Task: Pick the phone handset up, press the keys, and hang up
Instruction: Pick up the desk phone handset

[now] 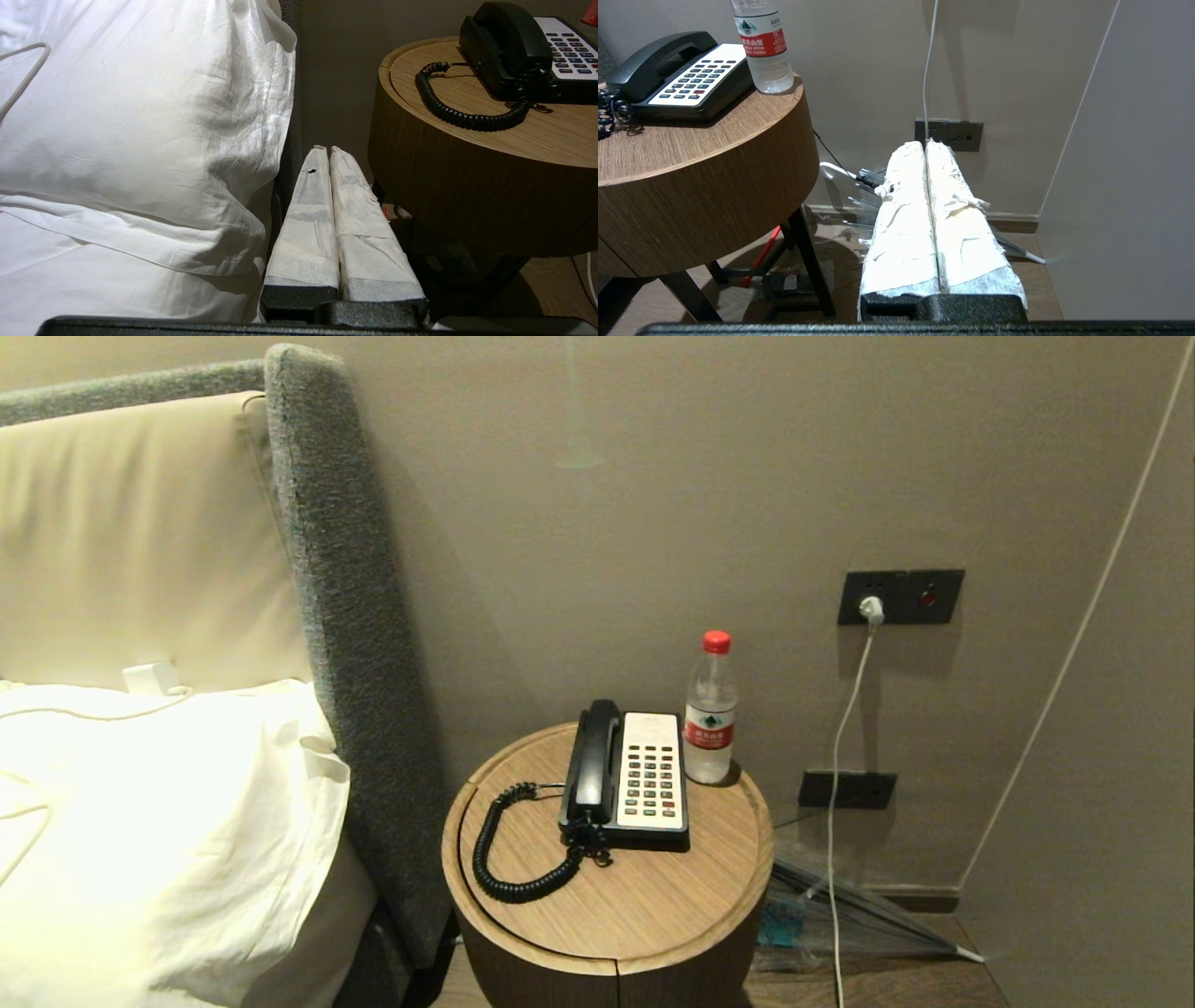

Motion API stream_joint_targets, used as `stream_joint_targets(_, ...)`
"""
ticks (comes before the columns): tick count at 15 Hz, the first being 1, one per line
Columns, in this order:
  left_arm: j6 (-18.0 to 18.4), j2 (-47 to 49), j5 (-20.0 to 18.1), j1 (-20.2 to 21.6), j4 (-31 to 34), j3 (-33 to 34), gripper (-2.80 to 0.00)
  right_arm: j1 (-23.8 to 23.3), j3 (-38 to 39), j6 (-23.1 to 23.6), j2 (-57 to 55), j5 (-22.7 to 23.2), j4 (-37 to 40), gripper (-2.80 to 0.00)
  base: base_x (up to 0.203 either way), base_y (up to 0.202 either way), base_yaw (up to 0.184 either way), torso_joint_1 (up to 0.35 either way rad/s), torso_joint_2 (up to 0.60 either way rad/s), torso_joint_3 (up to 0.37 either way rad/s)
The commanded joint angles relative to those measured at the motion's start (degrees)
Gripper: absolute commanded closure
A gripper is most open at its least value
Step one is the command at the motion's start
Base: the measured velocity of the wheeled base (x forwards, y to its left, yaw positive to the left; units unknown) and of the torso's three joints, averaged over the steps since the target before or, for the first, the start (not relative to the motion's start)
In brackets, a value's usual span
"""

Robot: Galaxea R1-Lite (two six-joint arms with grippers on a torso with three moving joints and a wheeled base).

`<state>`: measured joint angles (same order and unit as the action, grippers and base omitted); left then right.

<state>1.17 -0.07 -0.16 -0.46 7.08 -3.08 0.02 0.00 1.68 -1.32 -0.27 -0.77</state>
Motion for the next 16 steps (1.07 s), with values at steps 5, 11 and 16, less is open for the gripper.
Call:
stream_joint_targets(5,-0.03,-0.01,-0.02,0.02,0.04,0.01,0.0,-0.02,0.09,-0.01,-0.04,0.0,-0.02,0.0,0.0,0.0,0.0,0.0,0.0,0.0)
stream_joint_targets(11,0.06,-0.01,-0.02,0.02,0.04,0.01,0.0,-0.02,0.09,0.08,0.0,0.0,-0.02,0.0,0.0,0.0,0.0,0.0,0.0,0.0)
stream_joint_targets(16,-0.11,-0.01,-0.02,0.02,0.04,0.01,0.0,-0.02,0.09,0.08,0.0,0.0,-0.02,0.0,0.0,0.0,0.0,0.0,0.0,0.0)
